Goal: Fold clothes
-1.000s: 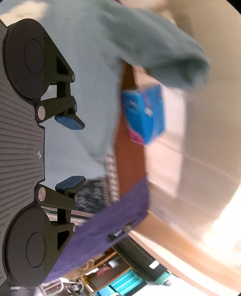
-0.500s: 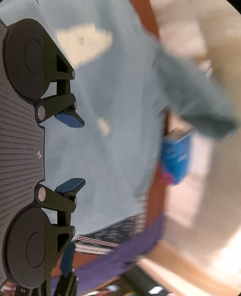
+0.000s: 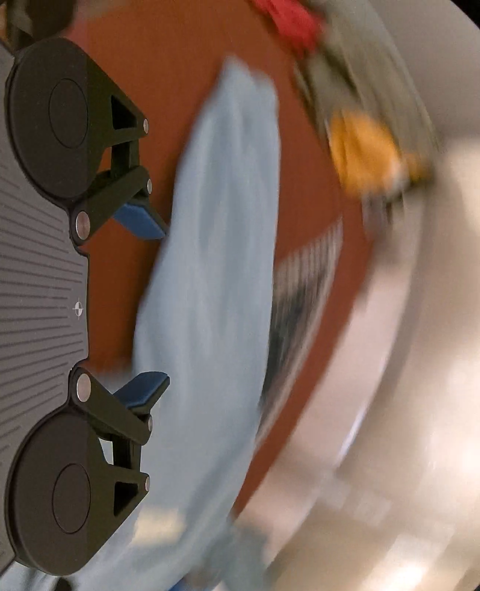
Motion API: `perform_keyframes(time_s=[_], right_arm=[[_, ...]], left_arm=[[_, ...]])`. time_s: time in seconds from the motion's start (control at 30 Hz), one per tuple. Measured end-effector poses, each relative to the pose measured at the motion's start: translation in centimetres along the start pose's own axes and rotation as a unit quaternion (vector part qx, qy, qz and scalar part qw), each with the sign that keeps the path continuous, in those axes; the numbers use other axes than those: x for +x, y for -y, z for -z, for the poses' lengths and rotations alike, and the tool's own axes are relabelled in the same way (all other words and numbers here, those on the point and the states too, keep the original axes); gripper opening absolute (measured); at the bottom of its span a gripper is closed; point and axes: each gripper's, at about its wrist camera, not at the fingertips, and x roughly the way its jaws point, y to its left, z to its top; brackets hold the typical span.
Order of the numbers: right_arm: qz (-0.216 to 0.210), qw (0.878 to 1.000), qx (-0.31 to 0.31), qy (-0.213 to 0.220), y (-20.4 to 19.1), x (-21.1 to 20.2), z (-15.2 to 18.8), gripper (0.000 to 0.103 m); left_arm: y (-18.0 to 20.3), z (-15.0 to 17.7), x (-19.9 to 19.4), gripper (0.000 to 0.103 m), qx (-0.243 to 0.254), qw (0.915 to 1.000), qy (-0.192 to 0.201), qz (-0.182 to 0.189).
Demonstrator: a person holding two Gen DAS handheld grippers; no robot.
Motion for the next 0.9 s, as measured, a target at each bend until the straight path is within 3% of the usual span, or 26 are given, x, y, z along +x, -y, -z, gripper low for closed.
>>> perform_keyframes(time_s=[0.17, 0.3, 0.57, 0.63, 0.73, 0.83, 0.9], right_arm=[[-0.03, 0.998, -0.056, -0.02, -8.4, 6.0, -3.8, 0.087], [-0.05, 0.994, -0.088, -0.029, -15.6, 10.9, -7.1, 0.087], [-0.091, 0.977, -0.184, -0.057, -27.9, 19.1, -11.1, 0.087], [-0.098, 0.973, -0.202, -0.059, -29.7, 20.2, -11.4, 0.087], [-0.1, 0.964, -0.24, -0.054, -32.4, 21.4, -11.7, 0.087], [-0.097, 0.957, -0.271, -0.038, -34.6, 22.3, -11.6, 0.087], [-0.095, 0.953, -0.288, -0.025, -35.9, 22.9, -11.3, 0.086]], left_arm=[[-12.1, -3.5, 1.8, 0.088, -0.071, 0.9965, -0.004, -0.044], [-18.6, -5.2, 3.8, 0.088, -0.082, 0.9952, -0.021, -0.05], [-22.7, -7.4, 9.2, 0.087, -0.084, 0.995, -0.055, -0.002], [-22.9, -7.4, 9.9, 0.083, -0.094, 0.9935, -0.062, 0.018], [-23.1, -7.5, 10.5, 0.054, -0.092, 0.9933, -0.067, 0.021], [-24.1, -8.1, 10.3, 0.008, -0.096, 0.9926, -0.066, 0.033], [-24.6, -8.7, 9.3, 0.006, -0.101, 0.992, -0.055, 0.052]])
